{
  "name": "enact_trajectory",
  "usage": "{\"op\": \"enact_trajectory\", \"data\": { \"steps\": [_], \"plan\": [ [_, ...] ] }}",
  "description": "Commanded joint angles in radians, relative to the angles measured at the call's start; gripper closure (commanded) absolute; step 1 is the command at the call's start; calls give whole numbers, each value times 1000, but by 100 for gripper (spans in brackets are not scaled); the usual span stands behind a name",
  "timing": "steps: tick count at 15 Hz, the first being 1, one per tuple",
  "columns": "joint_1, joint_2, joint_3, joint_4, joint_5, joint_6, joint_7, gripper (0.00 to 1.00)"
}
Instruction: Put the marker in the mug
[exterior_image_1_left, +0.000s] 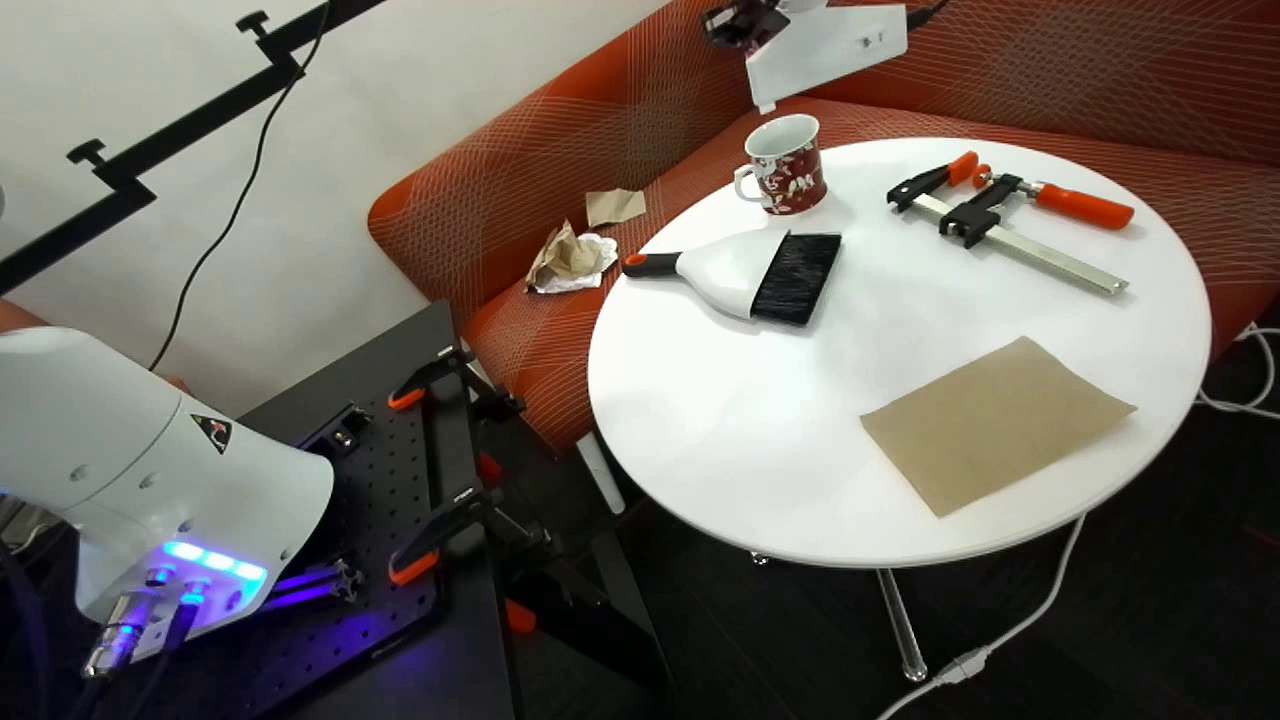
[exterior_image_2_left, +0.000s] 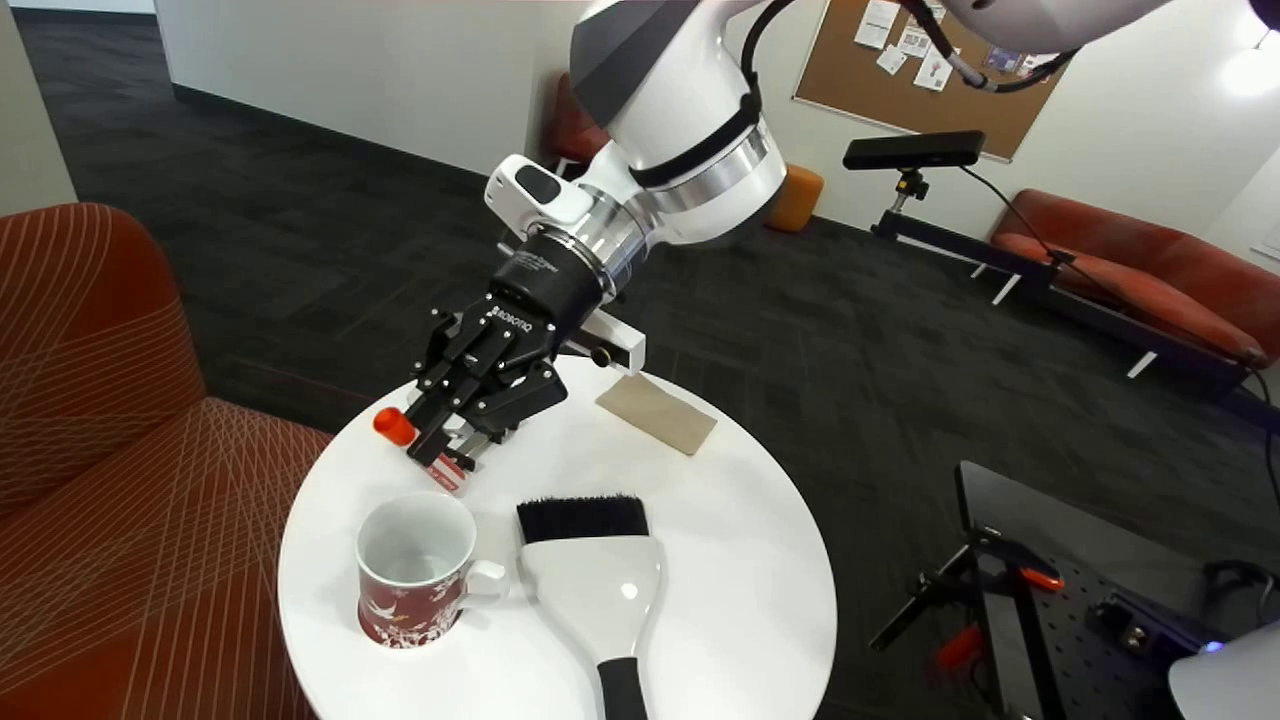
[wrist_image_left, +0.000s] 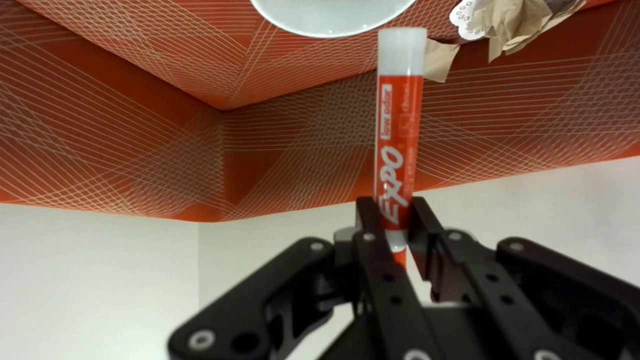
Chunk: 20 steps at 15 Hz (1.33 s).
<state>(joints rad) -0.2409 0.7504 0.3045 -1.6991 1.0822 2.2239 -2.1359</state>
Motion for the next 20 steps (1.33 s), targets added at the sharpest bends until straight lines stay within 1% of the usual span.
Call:
{"op": "enact_trajectory", "data": {
  "steps": [1, 4, 6, 13, 16, 20],
  "plan": [
    [31, 67, -56, 90, 43, -133, -52, 95],
    [45, 113, -82, 140, 59, -204, -71, 95],
    [59, 140, -94, 171, 66, -226, -64, 95],
    [102, 218, -121, 272, 55, -215, -59, 95],
    [98, 249, -121, 309, 57, -219, -59, 95],
    [104, 281, -133, 330, 46, -209, -44, 95]
  ]
}}
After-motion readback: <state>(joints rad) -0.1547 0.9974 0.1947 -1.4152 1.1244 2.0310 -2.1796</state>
